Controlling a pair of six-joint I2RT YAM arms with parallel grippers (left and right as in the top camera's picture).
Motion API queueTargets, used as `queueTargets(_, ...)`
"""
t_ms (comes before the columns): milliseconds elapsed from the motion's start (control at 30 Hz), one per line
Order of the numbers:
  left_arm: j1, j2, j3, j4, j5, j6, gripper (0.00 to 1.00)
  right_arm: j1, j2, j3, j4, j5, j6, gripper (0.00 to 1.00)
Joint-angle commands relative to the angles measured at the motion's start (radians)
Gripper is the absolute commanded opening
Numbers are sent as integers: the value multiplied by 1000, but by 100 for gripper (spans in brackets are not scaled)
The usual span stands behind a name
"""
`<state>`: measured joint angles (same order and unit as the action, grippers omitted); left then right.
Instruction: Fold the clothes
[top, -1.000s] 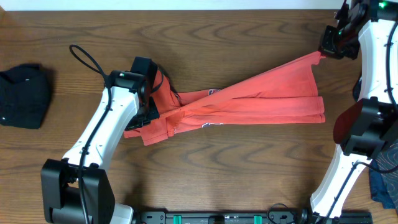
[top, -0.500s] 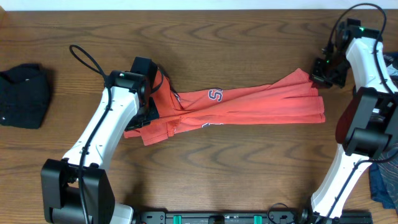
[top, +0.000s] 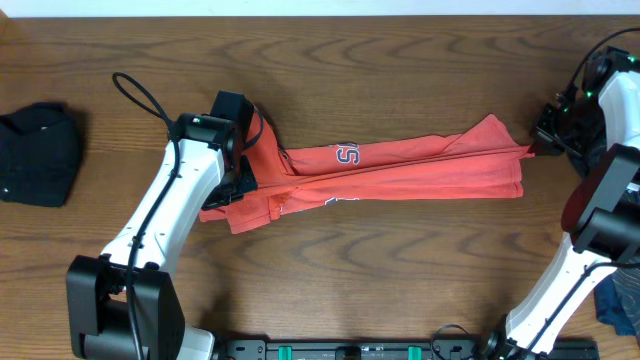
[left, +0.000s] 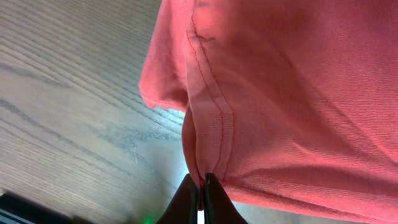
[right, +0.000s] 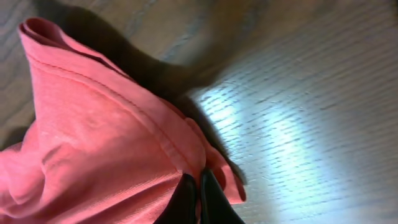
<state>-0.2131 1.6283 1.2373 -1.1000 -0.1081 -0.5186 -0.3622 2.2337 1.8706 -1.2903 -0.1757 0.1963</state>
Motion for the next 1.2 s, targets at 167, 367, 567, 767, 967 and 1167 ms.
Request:
queueTargets(167,6,-14,-5,-13,-42,10,6,104,-18,1,8,40,-29,1)
queueTargets(367,6,-14,-5,-13,-42,10,6,149,-18,1,6,41,-30,1)
queueTargets(567,6,-14,-5,-13,-42,10,6,162,-18,1,-4,42,-35,36)
queueTargets(767,6,-14,-5,-12,-42,10,6,162,-18,1,-17,48,-42,59)
queueTargets(967,6,-14,-5,-10,-42,10,10,162,-18,27,-11,48,-75,40)
queueTargets(1167,10,-15,14,5,-42,13,29,162,-18,199,-82,36,-75,66)
